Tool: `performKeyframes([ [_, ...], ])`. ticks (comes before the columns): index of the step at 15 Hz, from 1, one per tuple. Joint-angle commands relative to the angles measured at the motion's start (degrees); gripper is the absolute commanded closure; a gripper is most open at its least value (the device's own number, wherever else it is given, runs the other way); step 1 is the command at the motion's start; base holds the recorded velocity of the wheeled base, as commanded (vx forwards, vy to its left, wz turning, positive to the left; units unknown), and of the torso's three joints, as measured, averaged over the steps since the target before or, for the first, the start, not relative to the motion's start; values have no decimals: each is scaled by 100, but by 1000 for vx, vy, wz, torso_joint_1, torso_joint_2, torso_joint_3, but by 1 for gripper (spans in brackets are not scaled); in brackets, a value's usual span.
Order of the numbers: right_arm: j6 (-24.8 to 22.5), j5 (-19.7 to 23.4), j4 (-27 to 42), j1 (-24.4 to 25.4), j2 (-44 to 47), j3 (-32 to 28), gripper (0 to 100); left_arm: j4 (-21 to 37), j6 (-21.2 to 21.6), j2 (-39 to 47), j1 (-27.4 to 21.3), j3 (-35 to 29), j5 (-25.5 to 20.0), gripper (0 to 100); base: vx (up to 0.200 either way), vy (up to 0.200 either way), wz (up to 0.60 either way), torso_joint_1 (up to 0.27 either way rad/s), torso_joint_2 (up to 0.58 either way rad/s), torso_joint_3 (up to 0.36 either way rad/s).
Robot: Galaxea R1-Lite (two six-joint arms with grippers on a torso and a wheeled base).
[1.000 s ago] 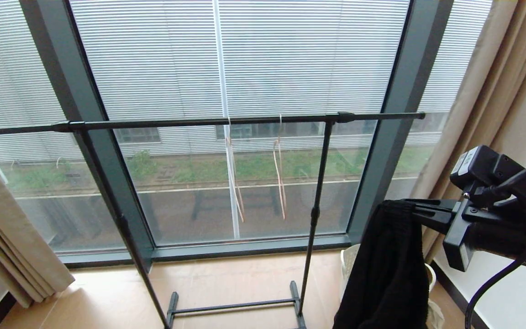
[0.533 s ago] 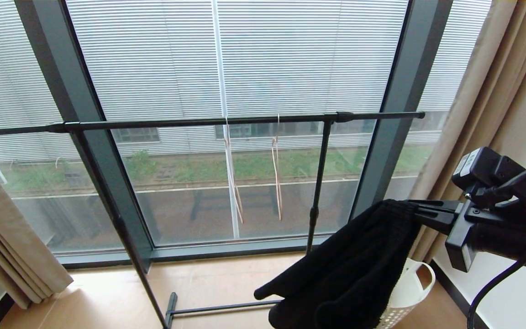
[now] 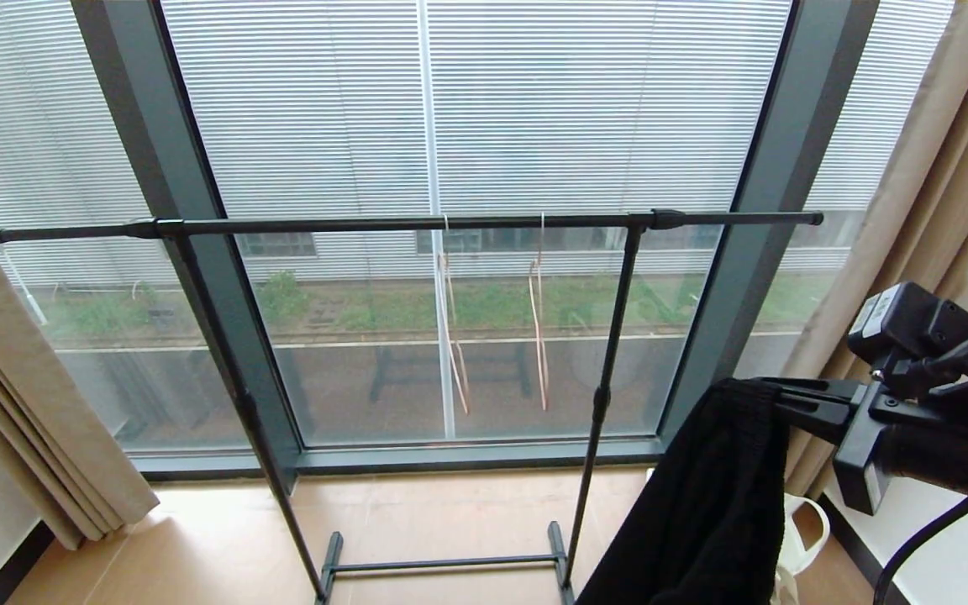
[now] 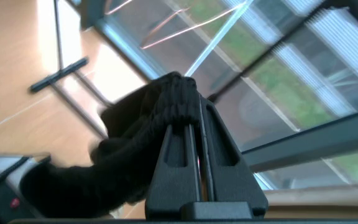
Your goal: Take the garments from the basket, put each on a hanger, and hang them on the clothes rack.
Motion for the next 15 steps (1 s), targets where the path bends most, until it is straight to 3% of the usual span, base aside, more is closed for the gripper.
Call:
performKeyframes([
  [1, 129, -427, 113, 20, -105, -234, 100, 19, 101, 562, -6, -48, -12, 0, 0, 0, 0, 0, 0, 0],
  [2, 428, -761, 535, 222, -114, -445, 100, 10, 13, 1239, -85, -198, -29, 0, 0, 0, 0, 0, 0, 0],
  [3, 709, -963, 1431, 548, -96, -1025, 100, -25, -233, 2065, -173, -462, -188, 0, 0, 0, 0, 0, 0, 0],
  [5, 1561, -998, 3892, 864, 502, -2915, 100, -25, -927, 3858, -279, -1349, -891, 0, 0, 0, 0, 0, 0, 0],
  [6, 2133, -1007, 4630, 1101, 950, -3662, 100, -25, -1103, 4631, -296, -1701, -1084, 0, 0, 0, 0, 0, 0, 0],
  [7, 2686, -1024, 4903, 1251, 1345, -4145, 100, -43, -1209, 5370, -472, -2026, -1128, 0, 0, 0, 0, 0, 0, 0],
  [8, 2889, -1024, 4885, 1304, 1504, -4286, 100, -78, -1323, 5765, -683, -2246, -1128, 0, 0, 0, 0, 0, 0, 0],
  [11, 3108, -1042, 4727, 1822, 2163, -5068, 100, -122, -2123, 7171, -1702, -3037, -1128, 0, 0, 0, 0, 0, 0, 0],
  [12, 3108, -1042, 4727, 1822, 2163, -5068, 100, -122, -2123, 7171, -1702, -3037, -1128, 0, 0, 0, 0, 0, 0, 0],
  [15, 3583, -1561, 4745, 2182, 2848, -5806, 100, -289, -2905, 8094, -2511, -3406, -1190, 0, 0, 0, 0, 0, 0, 0],
])
